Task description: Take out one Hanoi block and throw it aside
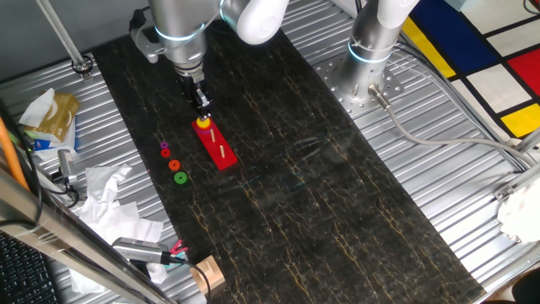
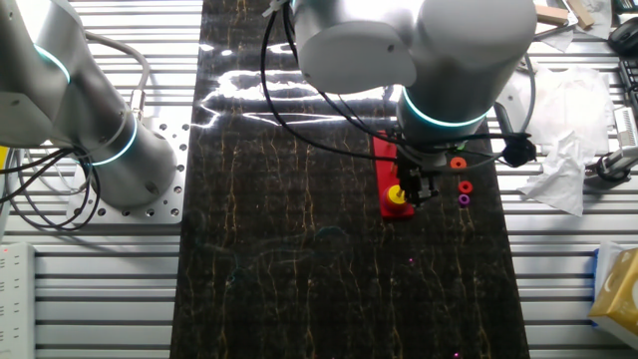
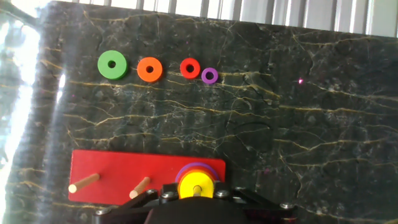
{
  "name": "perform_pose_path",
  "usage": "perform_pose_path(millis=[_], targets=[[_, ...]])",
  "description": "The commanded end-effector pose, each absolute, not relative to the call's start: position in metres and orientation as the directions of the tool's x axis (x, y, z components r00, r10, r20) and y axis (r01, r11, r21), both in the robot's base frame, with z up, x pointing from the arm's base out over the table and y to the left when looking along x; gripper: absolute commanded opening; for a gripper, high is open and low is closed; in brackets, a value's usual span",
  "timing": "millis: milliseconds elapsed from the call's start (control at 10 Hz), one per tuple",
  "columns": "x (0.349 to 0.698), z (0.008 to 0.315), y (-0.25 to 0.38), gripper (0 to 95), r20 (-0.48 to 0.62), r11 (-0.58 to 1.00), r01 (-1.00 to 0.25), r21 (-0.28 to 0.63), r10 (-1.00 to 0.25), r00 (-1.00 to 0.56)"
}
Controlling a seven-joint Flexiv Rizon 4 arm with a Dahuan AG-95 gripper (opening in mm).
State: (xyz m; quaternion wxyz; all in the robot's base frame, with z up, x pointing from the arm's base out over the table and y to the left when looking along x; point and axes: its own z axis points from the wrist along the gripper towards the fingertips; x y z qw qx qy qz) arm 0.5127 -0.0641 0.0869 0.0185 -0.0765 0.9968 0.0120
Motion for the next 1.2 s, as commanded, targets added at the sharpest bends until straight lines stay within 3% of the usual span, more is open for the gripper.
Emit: perform_pose_path(millis=[100, 1200], targets=[[0.5136, 0.0878, -0.0640, 38.0, -0.039, 0.987, -0.159, 0.024, -0.158, -0.987], [0.5135, 0.0934, -0.0641, 38.0, -0.100, 0.981, -0.195, 0.019, -0.193, -0.976]])
